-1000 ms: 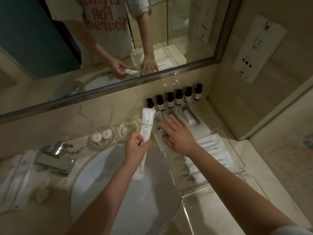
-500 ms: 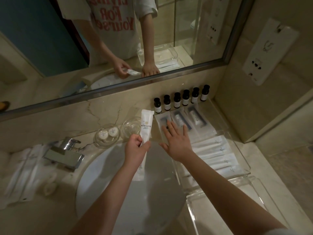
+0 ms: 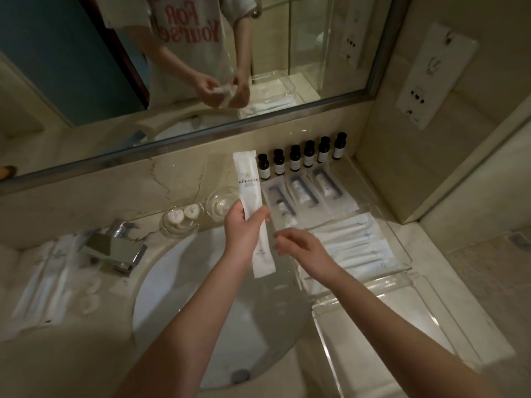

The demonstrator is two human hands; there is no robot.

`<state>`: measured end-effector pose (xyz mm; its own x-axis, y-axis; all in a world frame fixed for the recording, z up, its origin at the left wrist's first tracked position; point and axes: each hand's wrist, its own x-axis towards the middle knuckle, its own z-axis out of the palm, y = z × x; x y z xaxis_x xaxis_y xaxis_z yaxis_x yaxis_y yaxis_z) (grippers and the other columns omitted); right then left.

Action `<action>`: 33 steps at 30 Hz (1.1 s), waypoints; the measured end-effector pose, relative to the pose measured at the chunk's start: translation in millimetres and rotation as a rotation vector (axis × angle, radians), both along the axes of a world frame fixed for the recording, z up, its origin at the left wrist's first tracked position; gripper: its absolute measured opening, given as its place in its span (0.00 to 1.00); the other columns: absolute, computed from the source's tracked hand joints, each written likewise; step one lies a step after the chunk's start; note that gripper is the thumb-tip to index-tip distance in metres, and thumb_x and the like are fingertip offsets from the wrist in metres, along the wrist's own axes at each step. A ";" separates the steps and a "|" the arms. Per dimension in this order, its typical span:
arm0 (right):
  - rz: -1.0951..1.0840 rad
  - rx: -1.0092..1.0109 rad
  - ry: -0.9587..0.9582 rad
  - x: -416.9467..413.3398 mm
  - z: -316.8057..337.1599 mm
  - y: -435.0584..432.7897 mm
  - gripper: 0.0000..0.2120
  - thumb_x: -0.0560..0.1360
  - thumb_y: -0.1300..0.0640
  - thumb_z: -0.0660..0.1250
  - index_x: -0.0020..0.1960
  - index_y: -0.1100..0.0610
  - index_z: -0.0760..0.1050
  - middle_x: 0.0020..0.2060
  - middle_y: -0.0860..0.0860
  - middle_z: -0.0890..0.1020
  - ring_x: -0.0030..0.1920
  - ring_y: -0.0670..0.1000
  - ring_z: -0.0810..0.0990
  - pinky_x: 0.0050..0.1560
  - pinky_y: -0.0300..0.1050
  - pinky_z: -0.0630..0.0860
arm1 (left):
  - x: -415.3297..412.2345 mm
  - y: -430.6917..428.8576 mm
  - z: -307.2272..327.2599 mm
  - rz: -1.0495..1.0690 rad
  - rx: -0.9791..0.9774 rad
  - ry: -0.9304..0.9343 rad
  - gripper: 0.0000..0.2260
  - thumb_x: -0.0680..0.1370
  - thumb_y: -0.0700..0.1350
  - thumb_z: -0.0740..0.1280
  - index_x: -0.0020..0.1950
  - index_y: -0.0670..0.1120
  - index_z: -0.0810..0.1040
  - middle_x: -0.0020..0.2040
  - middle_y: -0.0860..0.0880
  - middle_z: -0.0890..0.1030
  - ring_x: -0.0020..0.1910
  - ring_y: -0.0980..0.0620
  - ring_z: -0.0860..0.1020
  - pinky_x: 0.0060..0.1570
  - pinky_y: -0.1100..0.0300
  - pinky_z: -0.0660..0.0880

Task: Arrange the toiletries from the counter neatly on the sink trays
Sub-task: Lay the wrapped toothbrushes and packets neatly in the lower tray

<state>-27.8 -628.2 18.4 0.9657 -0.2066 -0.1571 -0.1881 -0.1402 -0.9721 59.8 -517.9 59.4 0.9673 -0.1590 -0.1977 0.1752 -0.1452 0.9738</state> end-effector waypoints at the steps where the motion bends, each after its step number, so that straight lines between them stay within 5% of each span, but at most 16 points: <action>1: 0.058 0.056 0.029 -8.4 2.0 6.1 0.04 0.76 0.55 0.66 0.45 0.51 0.79 0.38 0.45 0.82 0.40 0.45 0.80 0.47 0.45 0.77 | -5.6 -4.0 1.5 0.003 -0.021 -0.009 0.08 0.73 0.38 0.68 0.51 0.40 0.77 0.39 0.47 0.82 0.36 0.54 0.79 0.33 0.70 0.76; 4: 0.069 0.196 0.061 -28.4 0.2 20.6 0.07 0.76 0.61 0.66 0.40 0.54 0.79 0.32 0.44 0.81 0.35 0.43 0.80 0.43 0.41 0.77 | -23.4 -13.5 3.0 0.000 -0.040 0.003 0.09 0.73 0.40 0.69 0.52 0.40 0.77 0.41 0.46 0.82 0.37 0.54 0.80 0.34 0.67 0.76; 8: -0.089 0.208 0.068 -51.9 -14.4 12.7 0.03 0.75 0.62 0.67 0.43 0.61 0.79 0.37 0.57 0.80 0.38 0.53 0.79 0.42 0.48 0.79 | -35.3 -11.4 8.6 0.007 -0.063 0.018 0.10 0.72 0.42 0.70 0.50 0.39 0.77 0.38 0.48 0.82 0.33 0.57 0.79 0.33 0.65 0.76; 16: -0.238 0.155 0.149 -109.3 -26.4 -34.9 0.04 0.73 0.63 0.69 0.41 0.63 0.79 0.29 0.52 0.81 0.32 0.48 0.79 0.40 0.42 0.75 | -41.1 15.7 -2.1 0.048 -0.140 0.008 0.03 0.75 0.40 0.68 0.44 0.47 0.76 0.41 0.50 0.79 0.40 0.54 0.78 0.43 0.59 0.76; 21: -0.488 0.319 0.115 -135.3 -29.1 -55.9 0.01 0.74 0.64 0.68 0.45 0.61 0.78 0.36 0.55 0.81 0.36 0.53 0.79 0.45 0.45 0.77 | -65.2 13.0 -27.4 -0.078 0.116 0.010 0.08 0.75 0.43 0.68 0.37 0.48 0.74 0.35 0.51 0.77 0.35 0.52 0.74 0.38 0.58 0.71; 26: -0.725 0.383 0.069 -150.8 -21.9 -71.5 0.06 0.74 0.62 0.68 0.42 0.53 0.74 0.40 0.52 0.78 0.39 0.49 0.76 0.40 0.40 0.74 | -99.3 -2.0 -49.1 -0.335 0.255 0.047 0.06 0.75 0.43 0.69 0.44 0.41 0.76 0.38 0.44 0.79 0.31 0.55 0.76 0.23 0.71 0.71; 33: -0.725 0.232 0.226 -183.3 -34.1 -113.3 0.06 0.70 0.64 0.72 0.40 0.55 0.76 0.37 0.53 0.78 0.38 0.52 0.77 0.39 0.43 0.76 | -125.5 -12.0 -79.9 -0.812 0.674 -0.068 0.12 0.73 0.48 0.71 0.51 0.41 0.79 0.43 0.47 0.78 0.42 0.49 0.77 0.43 0.61 0.72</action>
<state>-211.0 -741.5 -15.7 0.5421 -0.7098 -0.4498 -0.3515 0.2946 -0.8886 -65.7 -530.0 -20.5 0.6324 -0.6405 -0.4356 -0.2684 -0.7087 0.6525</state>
